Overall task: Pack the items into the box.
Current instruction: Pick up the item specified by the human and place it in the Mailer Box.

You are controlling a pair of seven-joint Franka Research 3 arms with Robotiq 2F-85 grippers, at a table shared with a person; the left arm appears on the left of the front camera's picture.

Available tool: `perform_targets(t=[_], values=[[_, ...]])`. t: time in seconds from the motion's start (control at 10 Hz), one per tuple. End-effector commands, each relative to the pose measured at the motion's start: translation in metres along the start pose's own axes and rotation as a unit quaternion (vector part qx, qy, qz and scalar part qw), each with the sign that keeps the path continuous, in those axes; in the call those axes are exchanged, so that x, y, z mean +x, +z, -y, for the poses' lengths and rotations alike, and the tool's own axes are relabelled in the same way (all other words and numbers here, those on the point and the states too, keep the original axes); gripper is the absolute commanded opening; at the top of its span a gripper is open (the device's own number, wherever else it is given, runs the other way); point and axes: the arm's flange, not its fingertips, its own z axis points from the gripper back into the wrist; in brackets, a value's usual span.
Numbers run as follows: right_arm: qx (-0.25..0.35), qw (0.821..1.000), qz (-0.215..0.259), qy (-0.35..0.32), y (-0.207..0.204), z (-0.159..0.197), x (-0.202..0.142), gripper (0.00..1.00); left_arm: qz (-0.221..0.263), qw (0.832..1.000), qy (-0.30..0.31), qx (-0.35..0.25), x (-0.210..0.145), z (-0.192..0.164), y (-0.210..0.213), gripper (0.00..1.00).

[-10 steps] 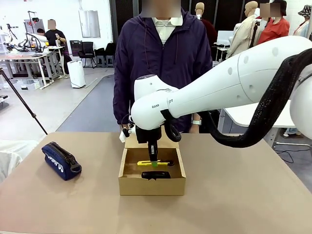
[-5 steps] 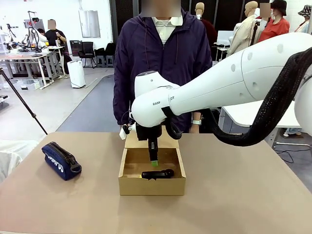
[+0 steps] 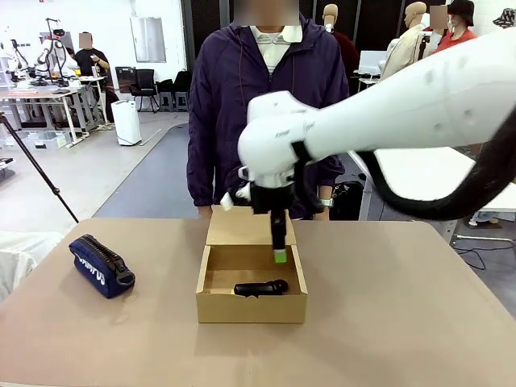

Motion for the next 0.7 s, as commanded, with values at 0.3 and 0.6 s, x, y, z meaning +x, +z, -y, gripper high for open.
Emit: perform_targets(t=[0.3,0.6], values=[[0.008,0.926,0.345,-0.152,0.047,-0.052,-0.251,1.00,-0.001,1.000,0.000,-0.007,-0.001,0.003,0.001,1.00],[0.099,0.789,0.546,-0.264,0.011,-0.116,-0.362,1.00,-0.001,1.000,0.000,-0.007,-0.001,0.003,0.001,1.00]])
